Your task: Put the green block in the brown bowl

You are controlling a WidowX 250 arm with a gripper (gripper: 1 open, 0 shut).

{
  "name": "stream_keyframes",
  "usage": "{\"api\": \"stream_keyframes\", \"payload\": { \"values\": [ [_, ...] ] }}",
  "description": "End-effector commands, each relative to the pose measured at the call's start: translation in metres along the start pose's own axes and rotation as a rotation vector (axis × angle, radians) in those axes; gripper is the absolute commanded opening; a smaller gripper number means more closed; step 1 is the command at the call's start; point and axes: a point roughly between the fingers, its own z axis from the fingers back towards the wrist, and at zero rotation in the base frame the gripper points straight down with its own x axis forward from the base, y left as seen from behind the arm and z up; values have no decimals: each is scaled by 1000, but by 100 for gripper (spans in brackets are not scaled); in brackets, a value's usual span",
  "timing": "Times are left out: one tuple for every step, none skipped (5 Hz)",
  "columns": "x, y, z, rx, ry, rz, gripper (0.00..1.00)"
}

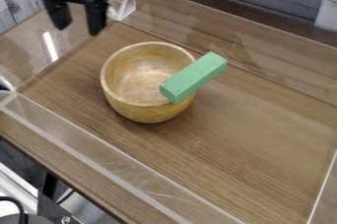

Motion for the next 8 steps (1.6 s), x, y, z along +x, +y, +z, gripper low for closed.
{"api": "stream_keyframes", "payload": {
  "values": [
    [17, -2, 16, 21, -82, -10, 100],
    [20, 16, 11, 30, -82, 17, 100],
    [20, 34, 11, 38, -86, 39, 100],
    [21, 47, 5, 45, -84, 55, 100],
    [17, 43, 7, 46, -85, 54, 100],
    [13, 30, 13, 41, -91, 35, 100],
    [11, 16, 20, 33, -100, 19, 100],
    [12, 2, 22, 33, -105, -8, 100]
  ]
}}
